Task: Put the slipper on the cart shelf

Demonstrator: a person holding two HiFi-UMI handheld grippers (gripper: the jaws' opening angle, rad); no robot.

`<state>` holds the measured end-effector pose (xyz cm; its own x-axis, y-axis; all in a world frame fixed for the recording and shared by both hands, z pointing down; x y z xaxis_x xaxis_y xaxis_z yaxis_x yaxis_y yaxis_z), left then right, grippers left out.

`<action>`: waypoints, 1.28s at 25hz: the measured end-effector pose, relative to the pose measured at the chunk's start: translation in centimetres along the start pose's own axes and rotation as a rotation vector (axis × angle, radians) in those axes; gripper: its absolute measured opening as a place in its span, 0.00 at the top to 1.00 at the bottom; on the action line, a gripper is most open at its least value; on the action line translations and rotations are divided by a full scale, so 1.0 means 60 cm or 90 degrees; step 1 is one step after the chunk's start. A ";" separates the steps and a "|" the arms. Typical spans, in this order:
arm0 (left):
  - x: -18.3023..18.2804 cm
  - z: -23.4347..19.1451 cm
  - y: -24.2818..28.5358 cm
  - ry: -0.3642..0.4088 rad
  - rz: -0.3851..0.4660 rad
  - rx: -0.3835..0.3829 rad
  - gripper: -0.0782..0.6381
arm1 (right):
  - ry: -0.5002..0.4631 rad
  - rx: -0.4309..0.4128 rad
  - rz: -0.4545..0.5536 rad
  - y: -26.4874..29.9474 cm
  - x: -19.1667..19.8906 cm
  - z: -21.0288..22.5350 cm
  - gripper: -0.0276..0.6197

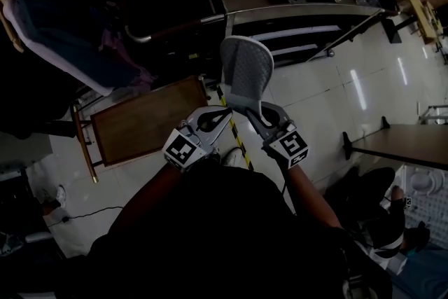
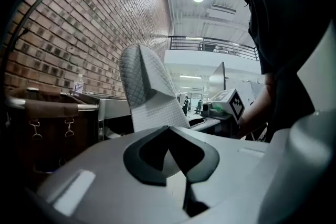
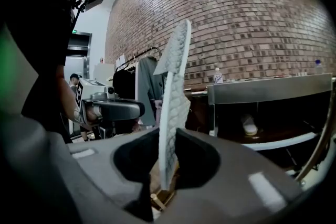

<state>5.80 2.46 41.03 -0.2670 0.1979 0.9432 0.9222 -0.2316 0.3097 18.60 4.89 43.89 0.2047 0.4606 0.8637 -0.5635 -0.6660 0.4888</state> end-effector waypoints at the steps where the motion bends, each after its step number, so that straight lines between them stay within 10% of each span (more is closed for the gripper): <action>1: -0.003 -0.009 0.005 0.000 0.005 0.007 0.89 | 0.003 0.006 -0.003 0.005 -0.004 0.007 0.86; 16: -0.015 -0.082 0.086 0.013 0.026 0.003 0.89 | 0.003 -0.015 -0.059 0.044 0.009 0.116 0.86; 32: -0.064 -0.093 0.279 -0.017 -0.010 -0.155 0.89 | 0.084 -0.364 -0.254 0.076 0.172 0.305 0.86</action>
<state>20.70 -7.50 43.26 -0.2710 0.2273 0.9354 0.8220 -0.4510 0.3477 32.78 -4.16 57.29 0.4051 0.6964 0.5923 -0.8052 -0.0352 0.5920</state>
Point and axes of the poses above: the fingertips, and each gripper's own axes: y forward along the fingers, z to its right, x out of its underside, the point moved 5 cm from there along -y, backward along the fingers, and after that the axes turned 12 degrees about -z, right-handed, at the moved point
